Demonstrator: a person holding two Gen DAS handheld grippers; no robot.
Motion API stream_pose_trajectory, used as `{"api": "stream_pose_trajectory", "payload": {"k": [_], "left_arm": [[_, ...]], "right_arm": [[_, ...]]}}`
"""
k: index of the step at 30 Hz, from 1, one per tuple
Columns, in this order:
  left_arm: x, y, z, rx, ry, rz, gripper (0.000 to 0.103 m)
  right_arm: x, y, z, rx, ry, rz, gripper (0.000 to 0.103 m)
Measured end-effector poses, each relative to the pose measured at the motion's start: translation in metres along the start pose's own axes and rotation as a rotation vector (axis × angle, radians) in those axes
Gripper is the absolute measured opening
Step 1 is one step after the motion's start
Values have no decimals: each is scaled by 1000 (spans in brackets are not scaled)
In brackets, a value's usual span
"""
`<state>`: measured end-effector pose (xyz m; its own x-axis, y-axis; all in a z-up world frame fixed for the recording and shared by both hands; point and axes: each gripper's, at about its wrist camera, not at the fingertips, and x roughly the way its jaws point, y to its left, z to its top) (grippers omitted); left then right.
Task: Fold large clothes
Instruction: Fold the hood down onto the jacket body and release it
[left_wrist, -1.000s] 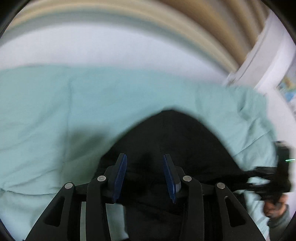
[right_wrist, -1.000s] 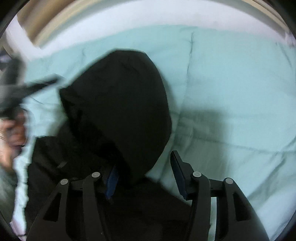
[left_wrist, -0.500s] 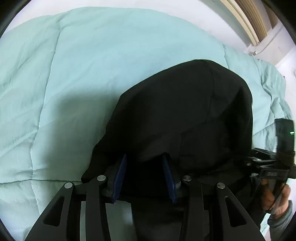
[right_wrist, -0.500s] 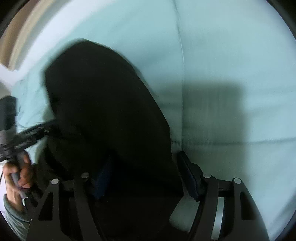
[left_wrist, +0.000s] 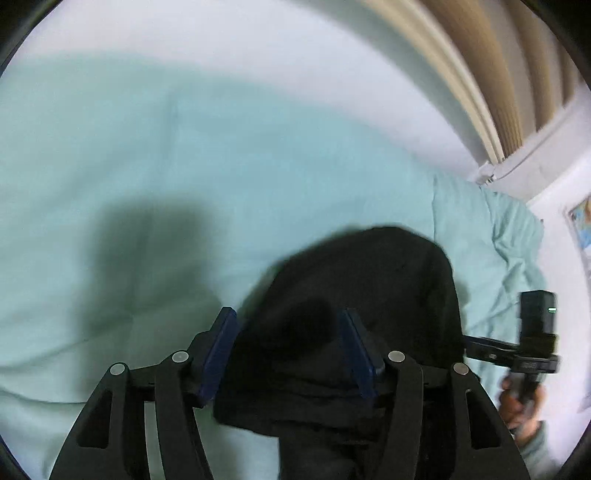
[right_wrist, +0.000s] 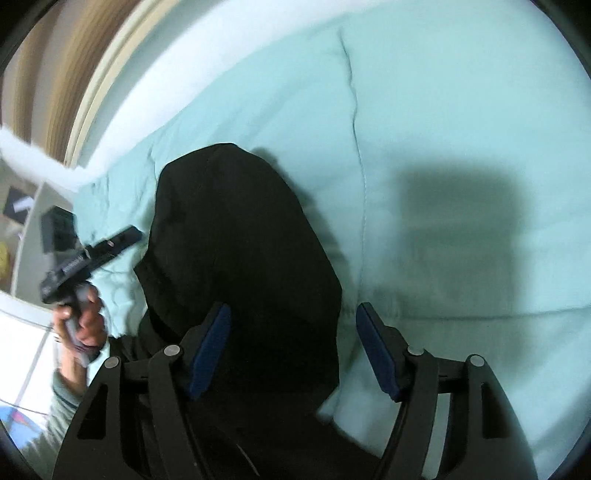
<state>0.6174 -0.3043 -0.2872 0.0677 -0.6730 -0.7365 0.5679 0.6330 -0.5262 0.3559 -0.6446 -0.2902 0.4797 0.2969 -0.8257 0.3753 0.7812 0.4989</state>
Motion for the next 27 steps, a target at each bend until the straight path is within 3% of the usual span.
{"api": "stream_pose_trajectory", "payload": {"k": [2, 4, 6, 7, 8, 9, 10, 12, 18, 23, 27], "left_arm": [[17, 10, 0, -16, 48, -13, 60], [28, 13, -1, -33, 71, -40, 59], [24, 10, -4, -12, 63, -33, 39], [20, 7, -7, 17, 64, 0, 21], [19, 1, -8, 35, 63, 10, 13], [12, -3, -11, 57, 51, 16, 10], [11, -12, -12, 73, 41, 20, 9], [-15, -26, -20, 124, -9, 26, 9], [-122, -66, -70, 227, -233, -46, 9], [-204, -82, -140, 264, -360, -30, 9], [-243, -98, -219, 288, -374, 12, 9]], "right_arm": [[15, -12, -3, 38, 52, 18, 71], [29, -16, -1, 75, 103, 73, 57], [30, -10, -1, 65, 100, 58, 54], [26, -2, 2, 43, 93, 44, 48], [34, 13, -1, 8, 81, 21, 44], [30, 20, -1, -18, 71, 5, 35], [23, 28, -3, -53, 53, -14, 26], [9, 45, -8, -115, 20, -39, 20], [-64, 114, -53, -322, -118, -120, 15], [-127, 173, -121, -525, -250, -211, 14], [-160, 211, -202, -709, -315, -337, 14]]}}
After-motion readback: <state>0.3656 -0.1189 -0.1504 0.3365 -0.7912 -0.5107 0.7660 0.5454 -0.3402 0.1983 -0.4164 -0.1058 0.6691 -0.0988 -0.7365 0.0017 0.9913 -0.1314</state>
